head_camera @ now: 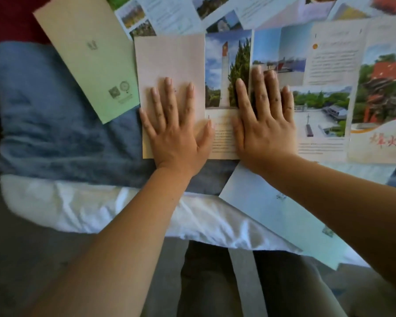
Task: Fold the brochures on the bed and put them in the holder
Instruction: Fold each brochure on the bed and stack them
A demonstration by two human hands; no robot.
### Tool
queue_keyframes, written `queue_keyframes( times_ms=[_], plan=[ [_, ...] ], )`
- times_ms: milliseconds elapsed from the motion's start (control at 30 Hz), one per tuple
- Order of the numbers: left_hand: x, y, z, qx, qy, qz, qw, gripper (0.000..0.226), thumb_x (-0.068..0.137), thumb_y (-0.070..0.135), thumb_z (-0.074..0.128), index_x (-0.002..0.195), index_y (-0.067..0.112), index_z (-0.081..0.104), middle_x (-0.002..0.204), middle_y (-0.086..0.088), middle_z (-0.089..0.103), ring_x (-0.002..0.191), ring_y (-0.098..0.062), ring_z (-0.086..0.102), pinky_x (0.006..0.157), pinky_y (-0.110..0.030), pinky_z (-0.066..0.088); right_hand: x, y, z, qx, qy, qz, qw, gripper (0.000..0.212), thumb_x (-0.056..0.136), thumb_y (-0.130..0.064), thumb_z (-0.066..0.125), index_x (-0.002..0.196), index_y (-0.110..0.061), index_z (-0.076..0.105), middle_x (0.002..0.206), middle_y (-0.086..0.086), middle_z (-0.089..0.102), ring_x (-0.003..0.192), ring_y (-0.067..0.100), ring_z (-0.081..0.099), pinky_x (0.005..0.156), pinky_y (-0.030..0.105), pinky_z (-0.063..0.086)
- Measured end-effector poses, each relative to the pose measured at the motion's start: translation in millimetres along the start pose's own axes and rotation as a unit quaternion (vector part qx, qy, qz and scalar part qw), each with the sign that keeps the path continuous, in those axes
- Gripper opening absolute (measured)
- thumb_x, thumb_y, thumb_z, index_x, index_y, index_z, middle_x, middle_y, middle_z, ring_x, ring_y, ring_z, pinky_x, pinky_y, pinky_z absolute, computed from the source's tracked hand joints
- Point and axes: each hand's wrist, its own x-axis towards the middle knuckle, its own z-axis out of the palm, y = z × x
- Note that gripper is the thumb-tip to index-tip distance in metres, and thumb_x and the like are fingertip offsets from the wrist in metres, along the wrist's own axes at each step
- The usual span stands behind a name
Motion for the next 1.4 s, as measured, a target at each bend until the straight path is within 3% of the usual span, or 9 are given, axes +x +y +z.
queue_keyframes(
  times_ms=[200, 400, 500, 833, 1233, 1333, 1400],
  plan=[
    [-4.0, -19.5, 2.0, -0.037, 0.007, -0.003, 0.999, 0.079, 0.098, 0.067, 0.033, 0.165, 0.029, 0.014, 0.172, -0.012, 0.009, 0.158, -0.039, 0.006, 0.123, -0.067, 0.009, 1.9, -6.4, -3.2, -0.015, -0.021, -0.027, 0.999, 0.066, 0.109, -0.05, 0.024, 0.167, -0.023, 0.006, 0.174, 0.009, -0.002, 0.16, 0.028, -0.004, 0.129, 0.048, -0.001],
    [-3.8, -20.7, 0.6, -0.055, -0.01, -0.004, 0.998, 0.078, 0.099, 0.067, 0.028, 0.165, 0.031, 0.01, 0.173, -0.009, 0.004, 0.159, -0.037, 0.002, 0.123, -0.067, 0.007, 4.4, 56.0, -22.3, -0.059, -0.026, -0.101, 0.993, 0.067, 0.108, -0.054, 0.022, 0.166, -0.021, 0.012, 0.174, 0.002, 0.006, 0.161, 0.024, 0.0, 0.129, 0.049, 0.007],
    [-2.1, -19.5, 0.7, -0.069, -0.007, -0.002, 0.998, 0.077, 0.098, 0.068, 0.025, 0.165, 0.032, 0.013, 0.173, -0.008, 0.006, 0.159, -0.036, 0.002, 0.123, -0.066, 0.007, 0.2, 88.9, -27.6, -0.081, -0.019, -0.095, 0.992, 0.067, 0.107, -0.055, 0.022, 0.167, -0.024, 0.011, 0.174, 0.0, 0.005, 0.161, 0.025, 0.0, 0.13, 0.048, 0.005],
    [3.7, -1.3, -12.8, -0.149, -0.013, -0.022, 0.989, 0.089, 0.089, 0.077, 0.033, 0.163, 0.028, 0.023, 0.172, -0.009, 0.012, 0.159, -0.037, 0.005, 0.125, -0.06, 0.001, -1.2, 99.4, -20.2, -0.07, 0.001, -0.089, 0.994, 0.067, 0.107, -0.053, 0.021, 0.167, -0.025, 0.011, 0.174, 0.002, 0.007, 0.161, 0.027, 0.002, 0.129, 0.052, 0.009],
    [2.2, 20.8, -43.1, -0.363, -0.057, -0.046, 0.929, 0.093, 0.085, 0.064, 0.044, 0.164, 0.028, 0.012, 0.173, 0.002, 0.01, 0.16, -0.024, 0.0, 0.123, -0.047, -0.011, 1.0, 88.7, -22.3, -0.042, -0.018, -0.086, 0.995, 0.066, 0.108, -0.053, 0.026, 0.166, -0.026, 0.014, 0.174, 0.001, 0.01, 0.161, 0.026, 0.005, 0.128, 0.052, 0.011],
    [2.6, 27.1, -46.9, -0.416, -0.07, -0.051, 0.905, 0.091, 0.087, 0.062, 0.045, 0.165, 0.03, 0.009, 0.173, 0.005, 0.006, 0.16, -0.018, -0.003, 0.121, -0.041, -0.015, -0.6, 80.5, -29.4, -0.016, -0.034, -0.063, 0.997, 0.064, 0.107, -0.048, 0.027, 0.166, -0.028, 0.013, 0.174, 0.002, 0.008, 0.16, 0.029, 0.002, 0.128, 0.054, 0.006],
    [1.8, 26.1, -47.5, -0.405, -0.073, -0.052, 0.91, 0.089, 0.088, 0.063, 0.044, 0.164, 0.033, 0.008, 0.174, 0.002, 0.003, 0.16, -0.019, -0.005, 0.121, -0.045, -0.014, -1.9, 64.5, -32.2, 0.015, -0.036, -0.034, 0.999, 0.061, 0.108, -0.051, 0.023, 0.166, -0.035, 0.009, 0.174, 0.005, 0.004, 0.16, 0.034, -0.003, 0.127, 0.058, 0.002]
  ],
)
